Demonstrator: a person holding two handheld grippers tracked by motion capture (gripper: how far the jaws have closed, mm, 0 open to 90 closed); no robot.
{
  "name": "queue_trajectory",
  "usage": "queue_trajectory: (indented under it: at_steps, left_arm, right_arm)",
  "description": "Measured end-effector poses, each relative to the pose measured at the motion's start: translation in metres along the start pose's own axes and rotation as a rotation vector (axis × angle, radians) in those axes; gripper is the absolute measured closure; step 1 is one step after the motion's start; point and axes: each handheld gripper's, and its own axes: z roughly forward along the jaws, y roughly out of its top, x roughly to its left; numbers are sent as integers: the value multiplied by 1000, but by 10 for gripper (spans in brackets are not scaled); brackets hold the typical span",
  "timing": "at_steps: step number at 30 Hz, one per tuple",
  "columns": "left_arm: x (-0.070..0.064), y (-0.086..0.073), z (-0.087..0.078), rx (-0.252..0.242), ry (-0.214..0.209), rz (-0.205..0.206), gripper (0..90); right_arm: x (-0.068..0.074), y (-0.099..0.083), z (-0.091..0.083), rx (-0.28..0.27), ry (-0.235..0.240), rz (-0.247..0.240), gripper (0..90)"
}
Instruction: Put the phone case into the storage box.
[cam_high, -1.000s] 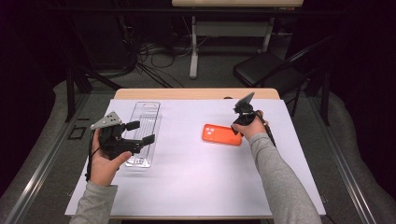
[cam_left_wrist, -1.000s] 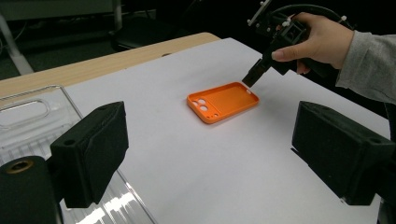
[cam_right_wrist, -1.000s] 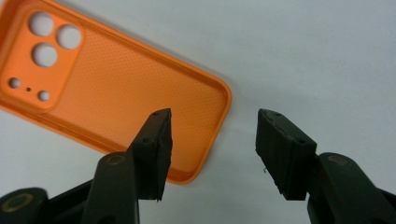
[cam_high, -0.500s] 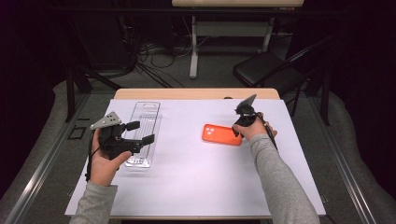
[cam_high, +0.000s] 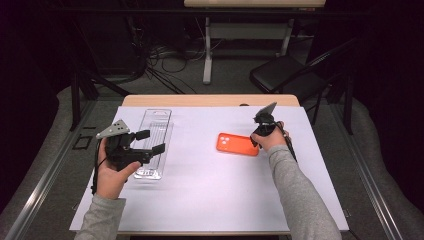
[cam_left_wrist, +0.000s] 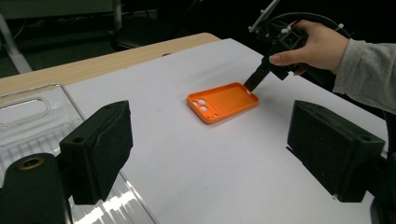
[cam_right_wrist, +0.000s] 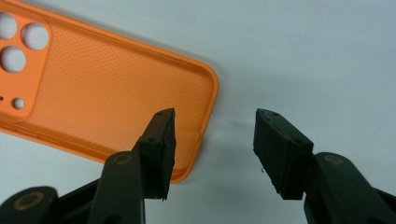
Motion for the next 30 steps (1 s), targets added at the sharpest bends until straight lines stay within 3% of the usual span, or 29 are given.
queue_trajectory:
  at_steps: [3,12,17,21,30]
  left_arm:
    - [0,0,0,-1,-1,-5,145]
    - [0,-1,1,3,-3,-4,147]
    - [0,-1,2,9,-7,-2,150]
    - [1,-1,2,8,-8,-2,154]
    - [1,-1,1,6,-6,-1,155]
  right_arm:
    - [0,-1,1,19,11,52,508]
    - [-6,-2,6,44,70,136,619]
    - [-8,-3,8,72,76,173,646]
    - [-10,-3,11,82,117,211,665]
    - [-11,-3,12,100,125,233,726]
